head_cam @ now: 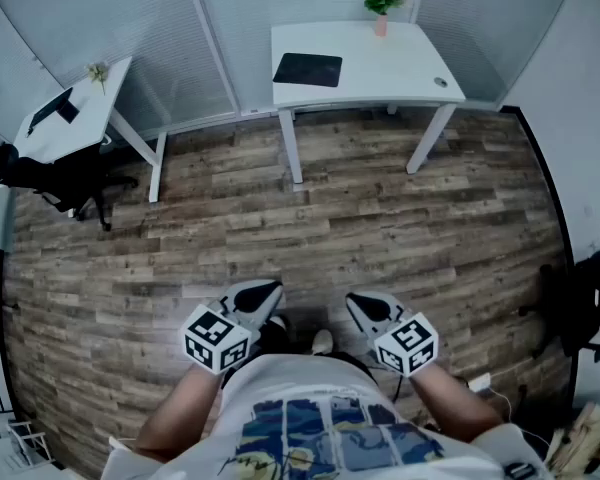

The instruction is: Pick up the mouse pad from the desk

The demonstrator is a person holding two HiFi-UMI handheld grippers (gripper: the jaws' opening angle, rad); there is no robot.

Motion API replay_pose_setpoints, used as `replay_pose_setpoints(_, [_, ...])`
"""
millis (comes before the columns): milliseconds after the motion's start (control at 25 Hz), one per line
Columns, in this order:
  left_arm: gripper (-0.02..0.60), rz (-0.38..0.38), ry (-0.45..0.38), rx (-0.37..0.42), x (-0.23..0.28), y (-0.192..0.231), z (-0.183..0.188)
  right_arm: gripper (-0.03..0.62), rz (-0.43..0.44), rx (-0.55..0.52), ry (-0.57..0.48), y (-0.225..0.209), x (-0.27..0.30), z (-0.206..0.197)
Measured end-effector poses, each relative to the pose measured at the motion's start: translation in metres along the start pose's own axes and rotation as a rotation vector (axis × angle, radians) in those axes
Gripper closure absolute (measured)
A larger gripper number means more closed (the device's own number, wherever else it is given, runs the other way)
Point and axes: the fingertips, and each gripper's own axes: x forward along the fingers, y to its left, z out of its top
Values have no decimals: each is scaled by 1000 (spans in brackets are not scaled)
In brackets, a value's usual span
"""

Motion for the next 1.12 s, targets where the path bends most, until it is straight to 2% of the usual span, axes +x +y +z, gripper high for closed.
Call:
replay_pose_setpoints(320, [578,-34,-12,18,40,55,27,599,-35,4,1,-50,48,22])
replay_pose_setpoints(480, [578,-63,-18,11,61,112,46,597,-68,17,-8,-80,89,49])
replay_pose_setpoints(680, [578,-115,-12,15,79,196,88,592,-162,23,-13,-128,154,103])
replay_pose_setpoints(760, [578,-129,-14,31,84,232,106,553,-177,21,-7,-145,186,123])
replay_pose_setpoints(960, [578,-151,-16,46,92,307,135,530,-230,16,19,-192,257,162])
replay_pose_setpoints(1120, [578,-140,-21,23,97,357,150,517,-281,7,28,-238,301,196])
